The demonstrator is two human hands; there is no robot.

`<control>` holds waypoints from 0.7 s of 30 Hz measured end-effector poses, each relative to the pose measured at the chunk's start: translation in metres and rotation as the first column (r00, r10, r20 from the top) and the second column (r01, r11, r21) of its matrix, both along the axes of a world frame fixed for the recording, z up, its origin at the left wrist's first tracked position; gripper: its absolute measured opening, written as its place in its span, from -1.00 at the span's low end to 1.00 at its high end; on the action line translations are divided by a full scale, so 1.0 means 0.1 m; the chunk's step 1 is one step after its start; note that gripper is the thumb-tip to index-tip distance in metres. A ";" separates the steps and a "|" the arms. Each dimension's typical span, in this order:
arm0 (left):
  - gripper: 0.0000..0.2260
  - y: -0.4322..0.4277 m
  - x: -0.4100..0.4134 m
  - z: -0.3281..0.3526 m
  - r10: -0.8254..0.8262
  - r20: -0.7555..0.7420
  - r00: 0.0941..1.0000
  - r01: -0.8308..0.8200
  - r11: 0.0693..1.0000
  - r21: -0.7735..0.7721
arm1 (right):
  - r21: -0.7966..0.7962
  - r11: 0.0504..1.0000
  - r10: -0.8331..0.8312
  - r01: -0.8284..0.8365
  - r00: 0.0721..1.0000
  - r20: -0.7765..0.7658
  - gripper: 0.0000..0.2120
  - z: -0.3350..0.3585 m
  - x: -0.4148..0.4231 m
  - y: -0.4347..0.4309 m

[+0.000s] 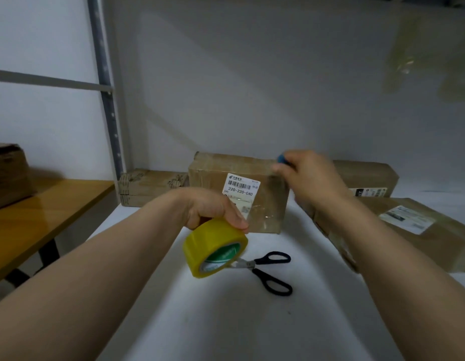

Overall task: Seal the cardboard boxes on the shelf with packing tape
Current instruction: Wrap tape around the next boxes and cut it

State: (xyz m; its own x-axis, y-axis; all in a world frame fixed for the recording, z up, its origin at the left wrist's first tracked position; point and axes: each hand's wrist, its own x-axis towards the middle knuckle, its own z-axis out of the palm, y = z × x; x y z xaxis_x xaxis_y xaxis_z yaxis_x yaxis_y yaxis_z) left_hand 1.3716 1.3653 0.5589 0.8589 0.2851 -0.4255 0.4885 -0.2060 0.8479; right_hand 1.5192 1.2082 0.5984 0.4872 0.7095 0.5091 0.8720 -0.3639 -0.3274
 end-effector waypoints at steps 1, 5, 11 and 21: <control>-0.44 0.01 0.00 0.00 -0.010 -0.008 1.000 0.010 1.000 -0.001 | 0.101 0.995 0.001 -0.003 1.000 0.010 -0.76 0.02 0.12 0.04; -0.63 0.01 0.00 0.02 -0.061 -0.024 0.998 0.062 0.998 0.032 | 0.092 0.995 0.045 -0.029 0.984 -0.175 -0.68 -0.37 0.42 0.29; -0.85 0.08 -0.01 0.00 -0.114 -0.028 0.993 0.115 0.993 0.035 | 0.167 0.980 0.121 -0.105 0.988 -0.092 -0.56 -0.63 0.49 0.28; -0.90 0.04 -0.09 0.06 -0.304 -0.046 0.952 0.307 0.945 0.111 | 0.290 0.950 0.065 -0.115 0.982 0.178 -0.53 -0.99 0.27 0.11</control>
